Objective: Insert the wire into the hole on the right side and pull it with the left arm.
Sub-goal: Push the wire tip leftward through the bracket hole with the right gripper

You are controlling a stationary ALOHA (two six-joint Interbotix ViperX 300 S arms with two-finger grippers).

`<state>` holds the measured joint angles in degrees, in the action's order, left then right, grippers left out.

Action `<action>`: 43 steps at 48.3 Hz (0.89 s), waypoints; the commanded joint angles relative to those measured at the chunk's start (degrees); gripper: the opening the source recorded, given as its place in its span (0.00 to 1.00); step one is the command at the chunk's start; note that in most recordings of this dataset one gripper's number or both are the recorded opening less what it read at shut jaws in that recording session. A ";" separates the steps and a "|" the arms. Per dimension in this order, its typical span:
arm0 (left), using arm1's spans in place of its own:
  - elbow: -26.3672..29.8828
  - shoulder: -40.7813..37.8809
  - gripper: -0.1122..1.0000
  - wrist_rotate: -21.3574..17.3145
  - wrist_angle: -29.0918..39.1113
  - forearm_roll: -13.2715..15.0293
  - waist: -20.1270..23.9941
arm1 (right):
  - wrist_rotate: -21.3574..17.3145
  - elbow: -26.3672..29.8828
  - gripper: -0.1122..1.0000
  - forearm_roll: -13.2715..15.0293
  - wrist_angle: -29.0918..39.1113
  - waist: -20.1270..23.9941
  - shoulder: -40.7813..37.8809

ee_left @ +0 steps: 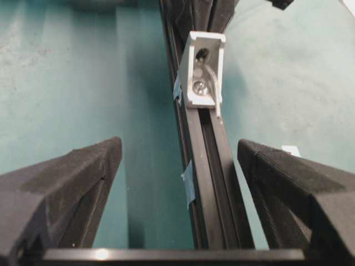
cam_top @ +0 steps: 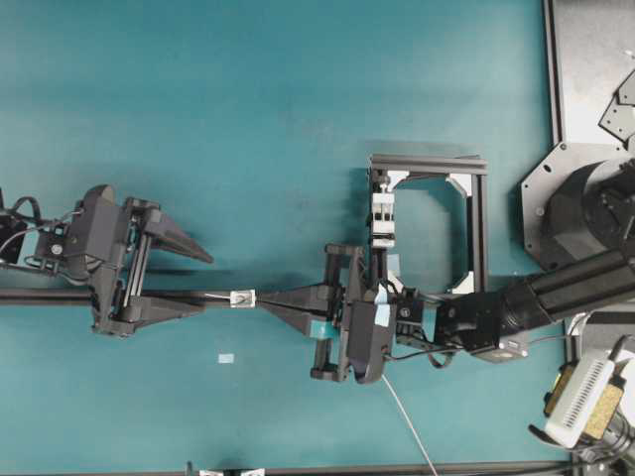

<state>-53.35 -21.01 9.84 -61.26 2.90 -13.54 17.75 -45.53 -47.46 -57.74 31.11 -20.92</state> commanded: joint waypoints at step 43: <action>2.02 3.25 0.78 -0.09 4.57 0.09 -0.09 | 1.93 0.62 0.12 0.26 0.00 -0.26 2.11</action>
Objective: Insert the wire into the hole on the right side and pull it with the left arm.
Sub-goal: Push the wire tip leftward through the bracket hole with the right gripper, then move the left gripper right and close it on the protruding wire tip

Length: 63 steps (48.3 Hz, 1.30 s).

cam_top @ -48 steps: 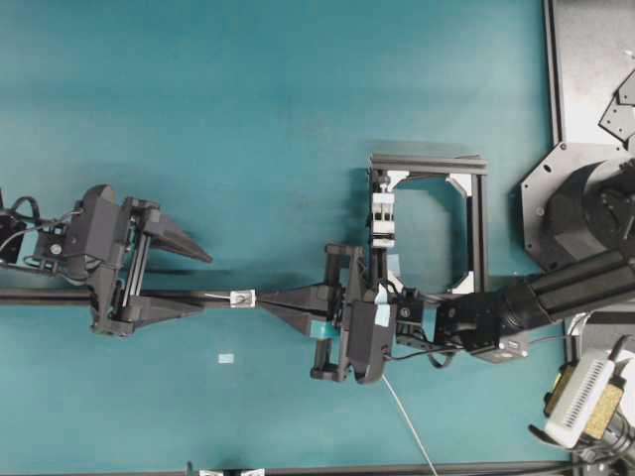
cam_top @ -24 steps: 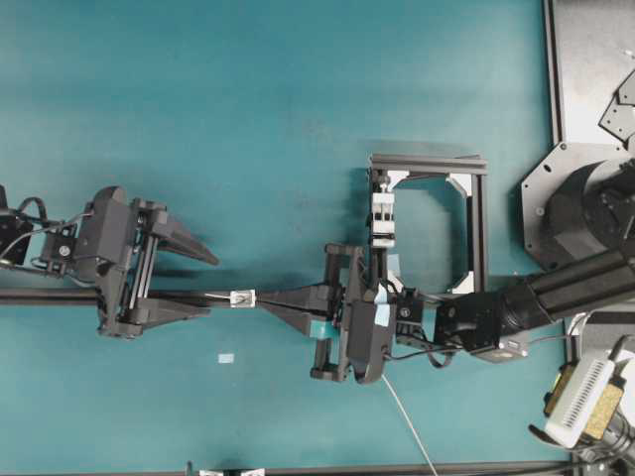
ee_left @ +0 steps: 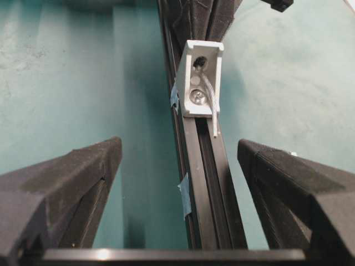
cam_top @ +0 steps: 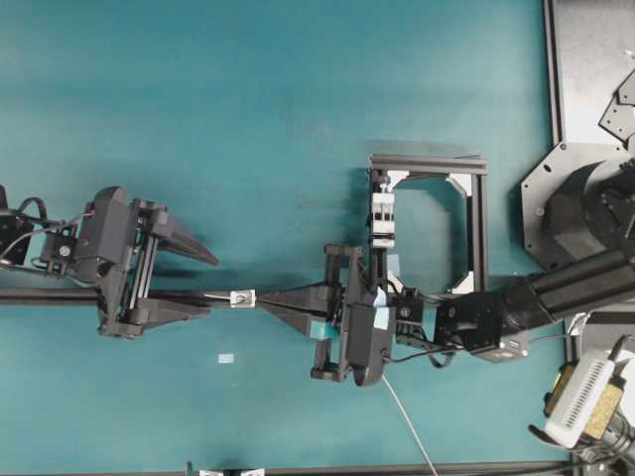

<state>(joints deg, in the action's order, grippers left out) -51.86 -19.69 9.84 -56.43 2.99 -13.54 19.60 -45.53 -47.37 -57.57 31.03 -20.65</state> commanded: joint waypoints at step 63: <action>1.14 5.19 0.01 1.05 2.46 -0.26 -0.18 | -0.09 0.35 0.12 0.09 -0.09 -0.26 1.85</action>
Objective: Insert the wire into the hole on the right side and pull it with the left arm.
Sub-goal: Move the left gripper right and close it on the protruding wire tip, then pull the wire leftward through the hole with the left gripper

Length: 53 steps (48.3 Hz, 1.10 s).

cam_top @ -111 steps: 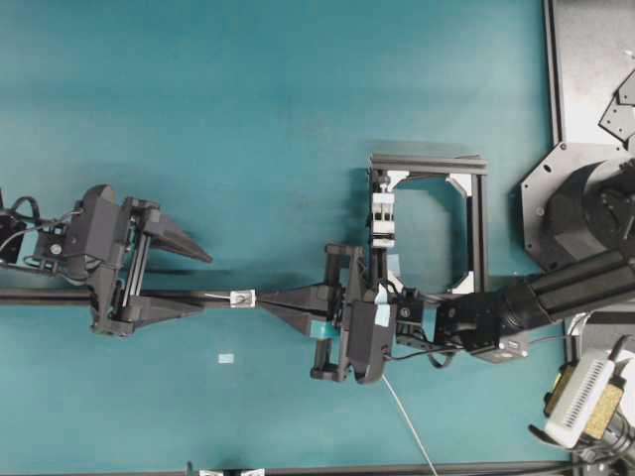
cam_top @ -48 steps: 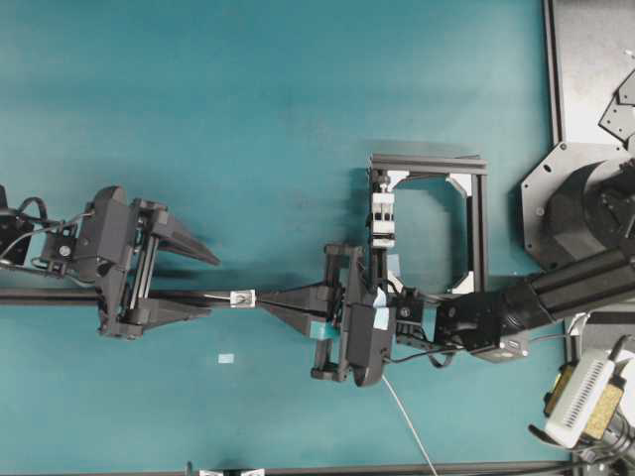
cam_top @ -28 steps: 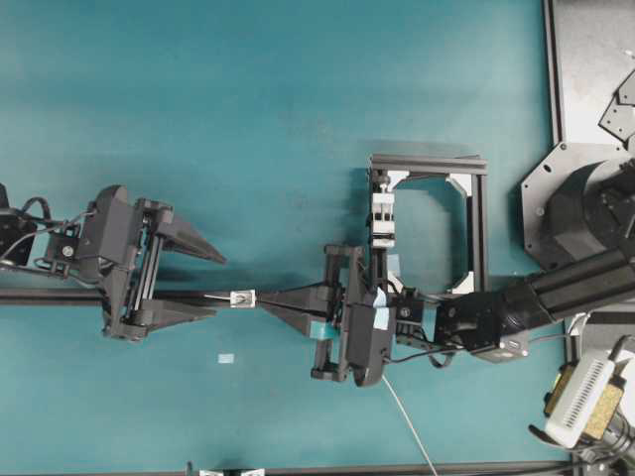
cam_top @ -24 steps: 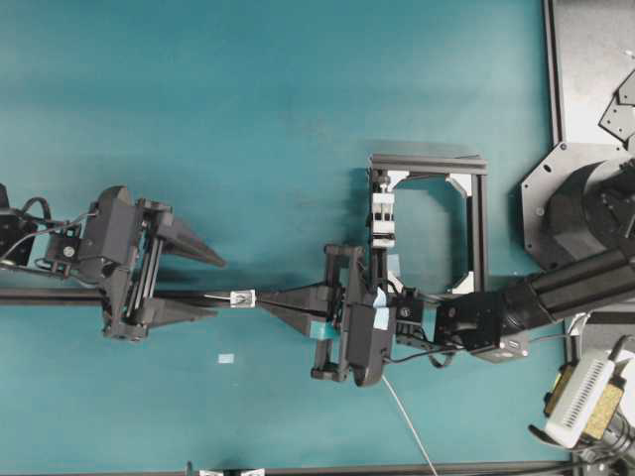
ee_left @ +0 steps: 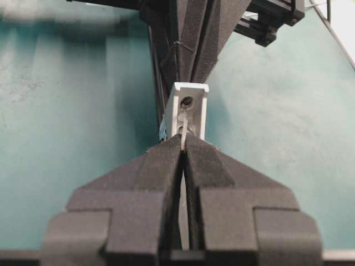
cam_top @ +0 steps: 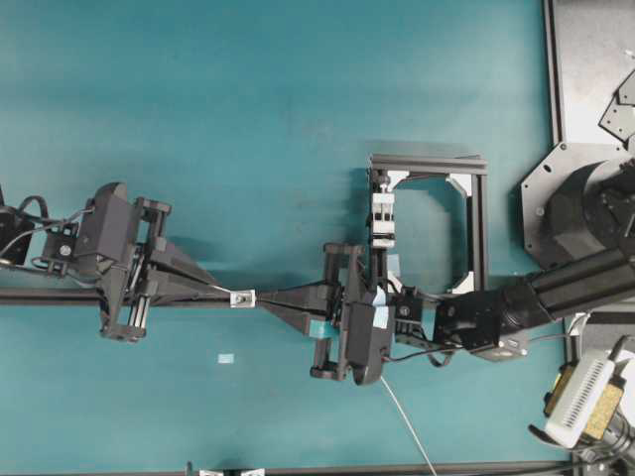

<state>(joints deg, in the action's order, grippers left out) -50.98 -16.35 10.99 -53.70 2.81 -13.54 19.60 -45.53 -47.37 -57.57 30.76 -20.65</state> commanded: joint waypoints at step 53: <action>0.18 1.58 0.01 0.09 2.55 -0.18 -1.32 | 0.09 0.00 0.93 -0.26 4.22 -0.18 4.39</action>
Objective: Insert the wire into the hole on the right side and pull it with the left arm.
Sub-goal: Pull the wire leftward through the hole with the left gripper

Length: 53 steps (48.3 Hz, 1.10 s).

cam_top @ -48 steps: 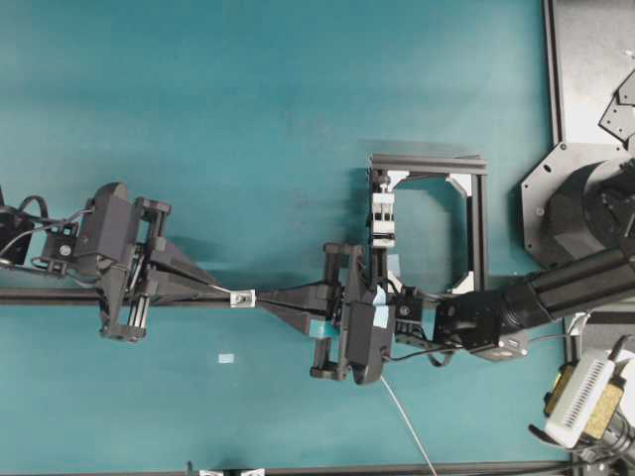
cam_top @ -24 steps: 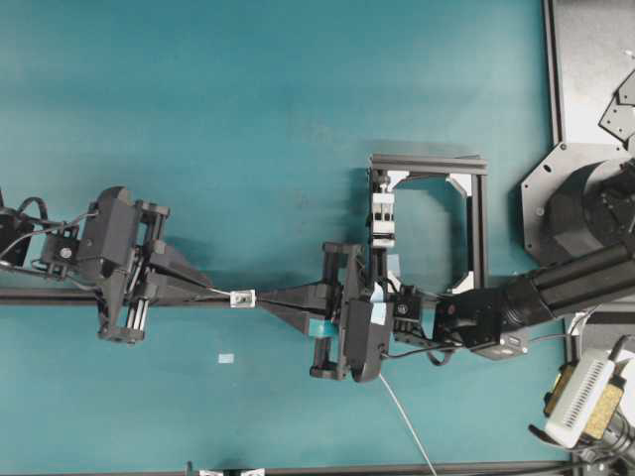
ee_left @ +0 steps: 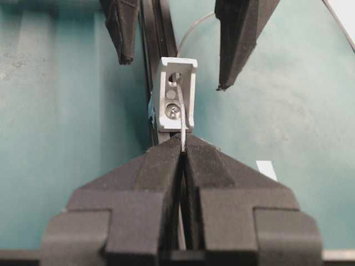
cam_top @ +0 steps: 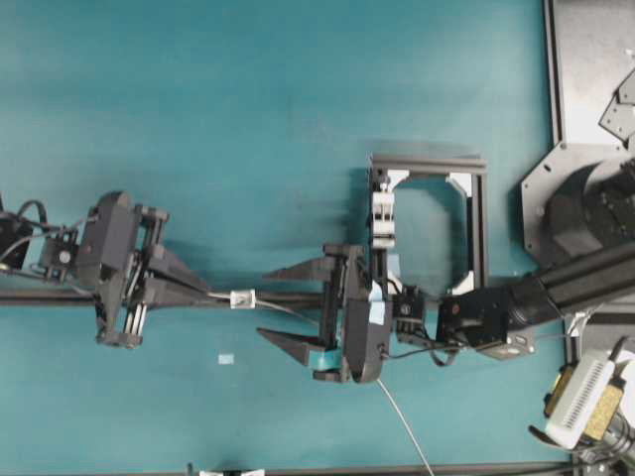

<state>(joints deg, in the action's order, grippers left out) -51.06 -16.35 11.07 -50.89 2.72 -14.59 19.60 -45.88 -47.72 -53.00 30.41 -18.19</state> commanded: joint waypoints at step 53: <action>-14.41 16.00 0.01 0.09 5.98 -0.09 -2.11 | 0.00 0.26 0.93 0.18 0.44 0.18 1.93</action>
<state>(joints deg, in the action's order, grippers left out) -64.60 -3.16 11.25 -45.09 2.72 -16.35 19.69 -45.97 -47.72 -52.29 30.41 -18.11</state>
